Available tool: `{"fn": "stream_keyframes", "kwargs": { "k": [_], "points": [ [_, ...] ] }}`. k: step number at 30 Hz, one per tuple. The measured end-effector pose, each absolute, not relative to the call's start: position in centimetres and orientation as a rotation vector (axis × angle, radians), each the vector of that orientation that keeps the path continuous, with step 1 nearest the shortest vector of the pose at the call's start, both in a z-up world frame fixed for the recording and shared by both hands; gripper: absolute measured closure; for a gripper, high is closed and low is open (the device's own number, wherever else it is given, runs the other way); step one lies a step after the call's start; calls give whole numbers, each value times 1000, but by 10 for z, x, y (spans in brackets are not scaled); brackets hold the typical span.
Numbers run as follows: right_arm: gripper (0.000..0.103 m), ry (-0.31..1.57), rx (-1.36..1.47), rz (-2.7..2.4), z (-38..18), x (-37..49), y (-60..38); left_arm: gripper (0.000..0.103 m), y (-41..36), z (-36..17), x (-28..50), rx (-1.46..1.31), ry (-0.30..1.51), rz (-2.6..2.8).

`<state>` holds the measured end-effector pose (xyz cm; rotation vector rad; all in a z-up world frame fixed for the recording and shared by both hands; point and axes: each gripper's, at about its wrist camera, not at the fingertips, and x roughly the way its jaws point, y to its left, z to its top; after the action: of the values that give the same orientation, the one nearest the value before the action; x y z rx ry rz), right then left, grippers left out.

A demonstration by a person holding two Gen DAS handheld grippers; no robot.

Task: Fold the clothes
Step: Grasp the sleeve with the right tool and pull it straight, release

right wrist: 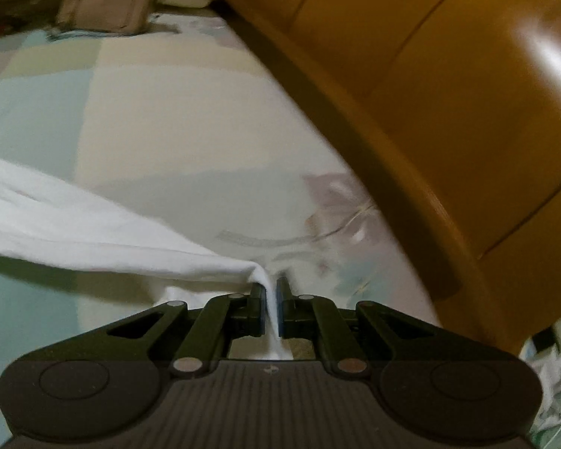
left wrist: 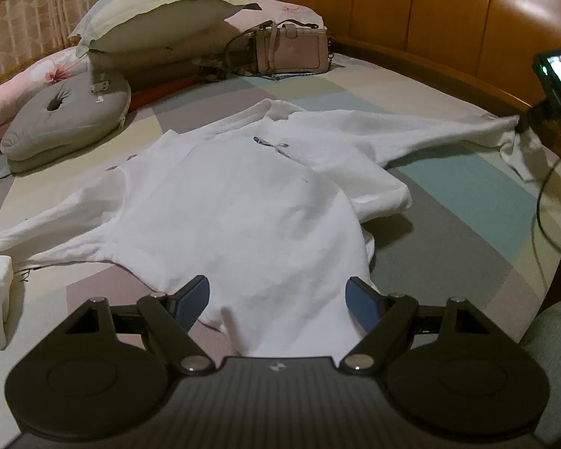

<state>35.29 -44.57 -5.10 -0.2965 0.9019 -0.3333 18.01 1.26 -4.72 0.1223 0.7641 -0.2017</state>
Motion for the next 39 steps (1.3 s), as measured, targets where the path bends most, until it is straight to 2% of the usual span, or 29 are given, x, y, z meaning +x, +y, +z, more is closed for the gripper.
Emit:
{"fn": "stream_keyframes", "kwargs": {
  "k": [7,15,18,20,21,23,25,35,39],
  "points": [
    [95,811,-218,-226,-22,336,-423,23,13,-46,182,125,766,-192],
    [92,930,-78,170,-62,285,-340,23,5,-40,177,137,749,-229],
    [73,972,-66,243,-84,274,-322,23,7,-39,176,136,750,-223],
    [50,946,-43,260,-89,264,-320,23,8,-39,176,133,752,-218],
    [43,939,-3,275,-90,262,-323,23,9,-40,176,132,754,-216],
    [13,938,98,306,-92,258,-331,23,9,-41,176,130,757,-214],
    [1,938,134,326,-96,257,-334,23,7,-41,177,127,758,-218],
    [0,915,-155,305,-101,238,-306,23,2,-41,176,129,752,-245],
    [0,846,49,390,-81,216,-341,22,-1,-35,173,135,729,-273]
  ]
}}
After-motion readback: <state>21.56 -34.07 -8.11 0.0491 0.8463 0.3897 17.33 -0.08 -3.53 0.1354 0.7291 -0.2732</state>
